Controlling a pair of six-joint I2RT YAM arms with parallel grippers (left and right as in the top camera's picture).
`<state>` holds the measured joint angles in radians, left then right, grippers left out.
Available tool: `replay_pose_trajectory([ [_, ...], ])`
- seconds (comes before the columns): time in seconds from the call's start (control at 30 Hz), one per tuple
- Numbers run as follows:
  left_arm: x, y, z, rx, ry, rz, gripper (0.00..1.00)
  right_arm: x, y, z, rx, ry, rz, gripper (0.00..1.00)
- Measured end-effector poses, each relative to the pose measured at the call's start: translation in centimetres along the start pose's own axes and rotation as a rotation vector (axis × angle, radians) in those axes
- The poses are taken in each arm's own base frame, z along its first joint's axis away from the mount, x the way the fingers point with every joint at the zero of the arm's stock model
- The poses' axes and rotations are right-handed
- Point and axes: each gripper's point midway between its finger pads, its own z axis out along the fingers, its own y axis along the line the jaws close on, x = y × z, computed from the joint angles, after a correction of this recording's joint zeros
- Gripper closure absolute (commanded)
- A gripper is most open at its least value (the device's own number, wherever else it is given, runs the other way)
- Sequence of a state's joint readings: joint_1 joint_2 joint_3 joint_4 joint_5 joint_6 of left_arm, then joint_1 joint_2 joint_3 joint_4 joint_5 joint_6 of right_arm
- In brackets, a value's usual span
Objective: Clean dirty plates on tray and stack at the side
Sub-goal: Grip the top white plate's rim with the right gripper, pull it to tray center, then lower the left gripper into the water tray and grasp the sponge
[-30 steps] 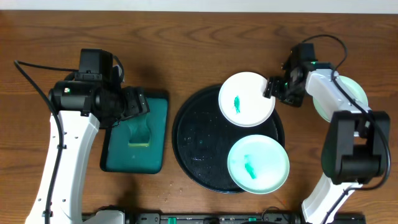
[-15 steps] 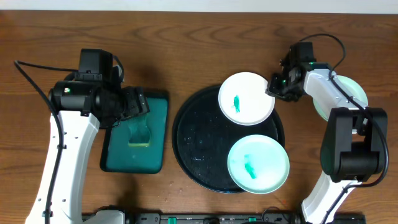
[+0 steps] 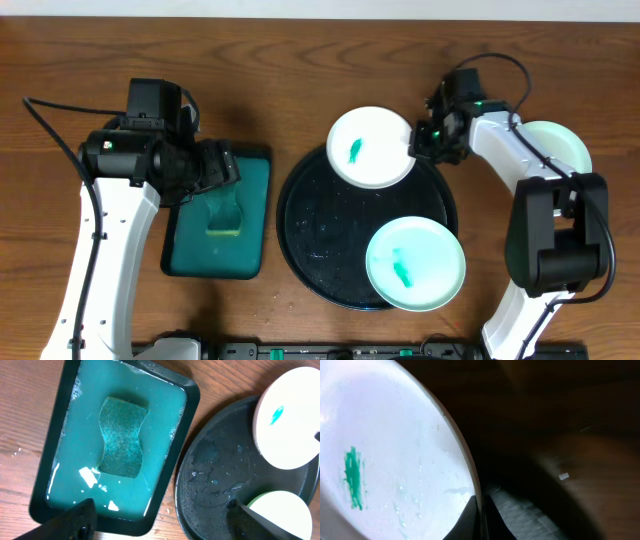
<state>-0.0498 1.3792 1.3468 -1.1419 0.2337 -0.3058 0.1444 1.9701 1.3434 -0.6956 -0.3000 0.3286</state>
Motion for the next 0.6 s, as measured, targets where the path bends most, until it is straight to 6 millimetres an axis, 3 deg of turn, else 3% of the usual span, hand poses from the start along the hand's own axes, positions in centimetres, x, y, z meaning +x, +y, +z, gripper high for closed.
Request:
replay_pose_trajectory([
  [0.1,-0.1,0.2,0.0,-0.009,-0.004,0.008,0.26,1.5,2.4,-0.8,-0.008,0.022,-0.055,0.99],
  [0.33,-0.5,0.7,0.5,-0.040,-0.015,0.019,0.28,4.9,4.7,-1.8,0.026,0.087,-0.121,0.99],
  [0.6,0.5,2.2,5.5,-0.099,0.109,-0.002,0.28,6.2,4.9,-0.4,0.084,0.080,-0.168,0.99],
])
